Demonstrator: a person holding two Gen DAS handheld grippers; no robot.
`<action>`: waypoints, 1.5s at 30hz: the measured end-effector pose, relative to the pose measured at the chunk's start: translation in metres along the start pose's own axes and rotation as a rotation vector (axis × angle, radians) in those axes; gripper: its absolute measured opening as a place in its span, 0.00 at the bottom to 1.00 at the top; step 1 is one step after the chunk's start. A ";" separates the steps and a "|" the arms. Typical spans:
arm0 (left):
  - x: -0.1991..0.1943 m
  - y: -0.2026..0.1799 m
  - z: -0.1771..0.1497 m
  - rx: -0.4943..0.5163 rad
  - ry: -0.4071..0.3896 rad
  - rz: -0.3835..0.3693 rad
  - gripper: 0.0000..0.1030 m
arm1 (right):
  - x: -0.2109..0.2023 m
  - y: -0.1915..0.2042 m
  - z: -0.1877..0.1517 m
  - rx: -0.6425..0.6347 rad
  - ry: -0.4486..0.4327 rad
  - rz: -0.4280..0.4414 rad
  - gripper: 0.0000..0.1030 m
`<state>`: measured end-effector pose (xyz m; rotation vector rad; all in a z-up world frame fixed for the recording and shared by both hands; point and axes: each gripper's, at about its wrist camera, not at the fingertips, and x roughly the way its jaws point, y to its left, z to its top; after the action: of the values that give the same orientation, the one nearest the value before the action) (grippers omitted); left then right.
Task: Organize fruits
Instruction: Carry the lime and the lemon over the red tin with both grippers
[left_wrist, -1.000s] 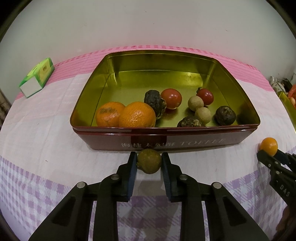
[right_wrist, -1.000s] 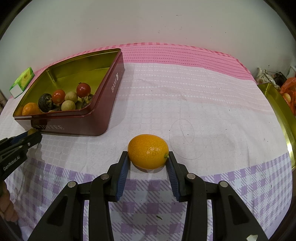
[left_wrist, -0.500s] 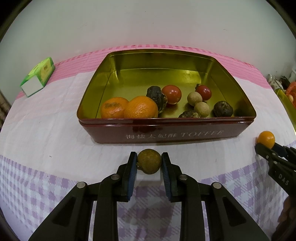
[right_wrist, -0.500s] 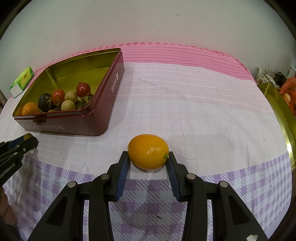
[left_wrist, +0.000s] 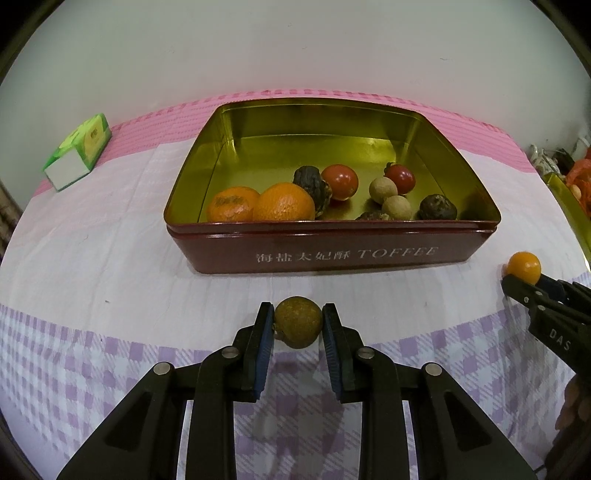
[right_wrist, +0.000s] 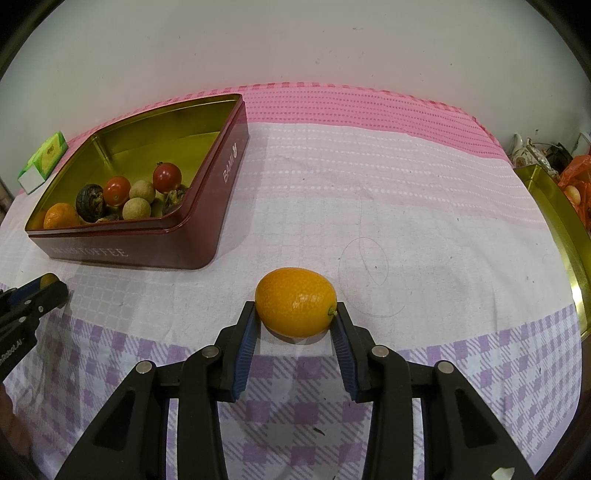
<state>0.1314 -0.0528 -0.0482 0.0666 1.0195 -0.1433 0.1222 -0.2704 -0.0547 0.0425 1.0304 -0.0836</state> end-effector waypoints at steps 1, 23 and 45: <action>-0.001 0.000 0.000 0.000 0.000 0.000 0.27 | 0.000 0.000 0.000 0.000 0.002 0.002 0.35; -0.023 0.013 -0.001 -0.037 -0.029 -0.023 0.27 | -0.031 0.012 -0.011 -0.007 0.015 0.054 0.35; -0.046 0.030 0.046 -0.052 -0.117 -0.022 0.27 | -0.059 0.056 0.042 -0.103 -0.081 0.130 0.35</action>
<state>0.1512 -0.0247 0.0149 -0.0003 0.9067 -0.1388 0.1329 -0.2152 0.0169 0.0127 0.9474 0.0855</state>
